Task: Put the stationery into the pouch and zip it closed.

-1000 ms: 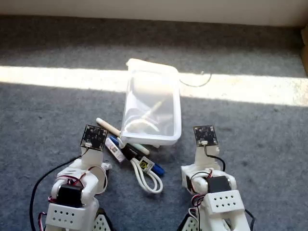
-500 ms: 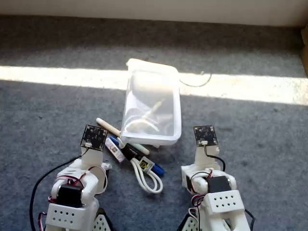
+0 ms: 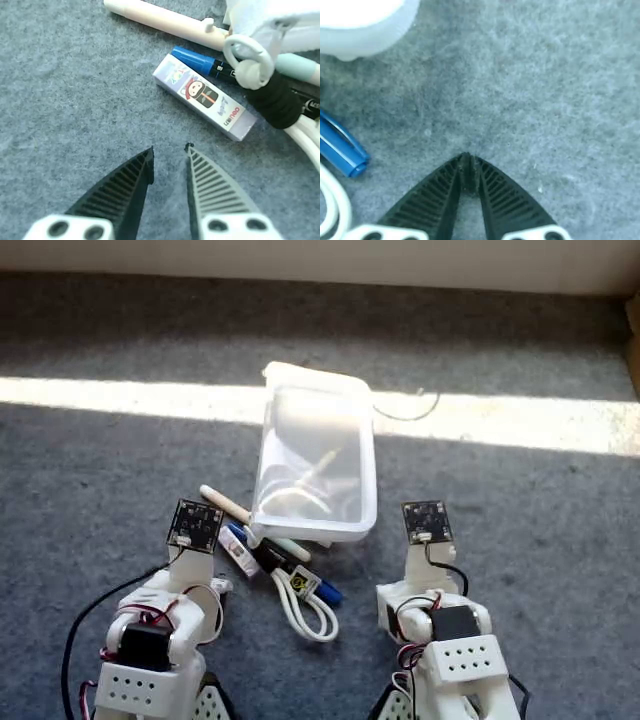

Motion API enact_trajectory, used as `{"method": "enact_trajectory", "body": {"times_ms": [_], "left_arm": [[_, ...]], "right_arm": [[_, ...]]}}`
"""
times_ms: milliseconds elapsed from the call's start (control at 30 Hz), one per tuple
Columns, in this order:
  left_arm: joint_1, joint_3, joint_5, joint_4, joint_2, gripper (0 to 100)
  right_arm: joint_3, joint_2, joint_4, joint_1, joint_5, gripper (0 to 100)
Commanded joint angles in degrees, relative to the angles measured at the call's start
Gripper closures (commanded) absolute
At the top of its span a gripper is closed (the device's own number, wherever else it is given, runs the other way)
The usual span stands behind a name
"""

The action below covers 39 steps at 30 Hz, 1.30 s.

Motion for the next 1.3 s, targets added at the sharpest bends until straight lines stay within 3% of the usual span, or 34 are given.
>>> {"method": "enact_trajectory", "body": {"times_ms": [0,433,1267], "left_arm": [[0.7,1.2,-0.3,0.1,-0.5,89],[2.9,1.2,-0.3,0.1,-0.5,89],[2.5,-1.0,-0.4,0.2,-0.5,89]], "right_arm": [[1.6,1.0,1.7,-0.4,-0.1,99.2],[1.6,1.0,1.7,-4.3,-0.1,99.2],[-7.8,1.0,-0.9,-1.6,-0.5,99.3]]}}
